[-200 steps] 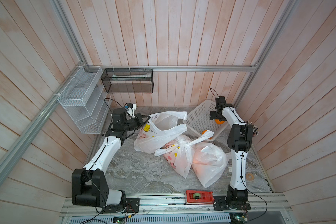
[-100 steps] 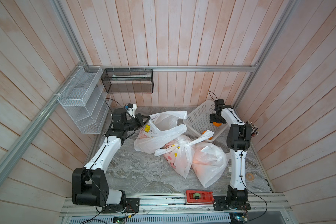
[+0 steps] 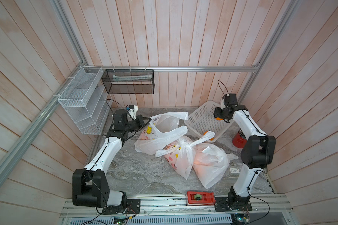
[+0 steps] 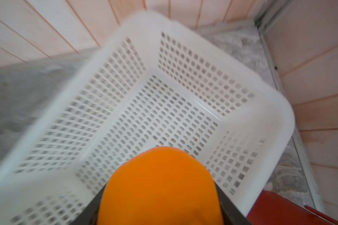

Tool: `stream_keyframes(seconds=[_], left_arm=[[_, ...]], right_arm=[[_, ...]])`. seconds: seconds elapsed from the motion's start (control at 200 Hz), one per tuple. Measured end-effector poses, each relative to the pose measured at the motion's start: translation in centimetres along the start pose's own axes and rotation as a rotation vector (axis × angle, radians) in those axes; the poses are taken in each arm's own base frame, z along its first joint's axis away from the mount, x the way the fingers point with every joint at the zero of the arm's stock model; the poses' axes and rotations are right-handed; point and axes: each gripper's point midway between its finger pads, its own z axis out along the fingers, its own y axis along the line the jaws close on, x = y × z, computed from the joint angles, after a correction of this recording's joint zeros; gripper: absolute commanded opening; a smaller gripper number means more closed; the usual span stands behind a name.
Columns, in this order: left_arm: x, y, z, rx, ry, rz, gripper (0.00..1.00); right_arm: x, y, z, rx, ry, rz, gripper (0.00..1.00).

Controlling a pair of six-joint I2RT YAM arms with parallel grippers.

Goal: Place the oranges into plastic bags & tie knots
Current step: Pick up the orange from the basket, then place the orange in the plastic bag.

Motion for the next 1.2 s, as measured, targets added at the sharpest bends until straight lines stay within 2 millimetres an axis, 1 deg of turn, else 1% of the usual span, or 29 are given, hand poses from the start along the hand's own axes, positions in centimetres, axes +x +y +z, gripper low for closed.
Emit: stream_keyframes(seconds=[0.03,0.065,0.11,0.13,0.145,0.21,0.29,0.37,0.405,0.47,0.555,0.625,0.71,0.76,0.805,0.925,1.025,1.115,1.2], left_arm=[[0.1,0.1,0.0,-0.002,0.002,0.0,0.0],[0.1,0.1,0.0,-0.004,0.004,0.001,0.0],[0.2,0.2,0.0,-0.006,0.006,0.002,0.0],[0.2,0.2,0.0,-0.007,0.007,0.003,0.0],[0.2,0.2,0.0,-0.008,0.008,0.003,0.0],[0.3,0.3,0.0,-0.01,0.009,0.005,0.0],[0.3,0.3,0.0,-0.011,0.011,0.007,0.0],[0.4,0.4,0.0,-0.013,0.014,0.005,0.0],[0.4,0.4,0.0,-0.013,0.014,0.006,0.0],[0.4,0.4,0.0,-0.013,0.014,0.006,0.0],[0.4,0.4,0.0,-0.014,0.014,0.005,0.0],[0.4,0.4,0.0,-0.014,0.013,0.005,0.0],[0.3,0.3,0.0,-0.014,0.013,0.005,0.0],[0.3,0.2,0.0,-0.014,0.013,0.005,0.0],[0.2,0.1,-0.1,-0.012,0.012,0.007,0.0],[0.1,0.1,-0.1,-0.012,0.009,0.007,0.0],[0.1,0.2,-0.1,-0.013,0.008,0.006,0.0],[0.0,0.3,-0.2,-0.015,0.006,0.006,0.0],[-0.1,0.3,-0.3,-0.017,0.003,0.004,0.0]], right_arm=[[-0.9,1.3,-1.6,-0.04,-0.045,-0.001,0.6],[-2.0,3.2,-3.9,-0.1,-0.104,-0.007,0.6],[-3.0,5.6,-6.6,-0.171,-0.169,-0.026,0.6],[-3.3,6.5,-7.4,-0.197,-0.19,-0.033,0.61],[-3.6,7.5,-8.4,-0.224,-0.211,-0.045,0.61],[-4.3,11.1,-11.4,-0.317,-0.28,-0.088,0.61],[-4.4,15.7,-14.5,-0.436,-0.335,-0.144,0.61],[-3.8,20.2,-17.0,-0.56,-0.362,-0.198,0.61],[-3.3,22.2,-18.0,-0.615,-0.364,-0.223,0.61],[-2.1,25.4,-19.4,-0.703,-0.361,-0.263,0.61],[0.0,30.1,-21.2,-0.832,-0.342,-0.321,0.61],[2.4,33.3,-22.0,-0.923,-0.308,-0.365,0.61],[5.2,36.4,-22.2,-1.008,-0.25,-0.4,0.61],[6.3,37.3,-21.8,-1.03,-0.221,-0.409,0.61],[7.1,37.8,-21.0,-1.033,-0.195,-0.414,0.61],[8.2,37.9,-18.2,-0.995,-0.151,-0.417,0.61],[9.5,37.8,-14.9,-0.932,-0.103,-0.433,0.62],[11.2,37.5,-11.6,-0.862,-0.048,-0.449,0.67],[12.4,37.1,-9.3,-0.807,-0.014,-0.466,0.74]])
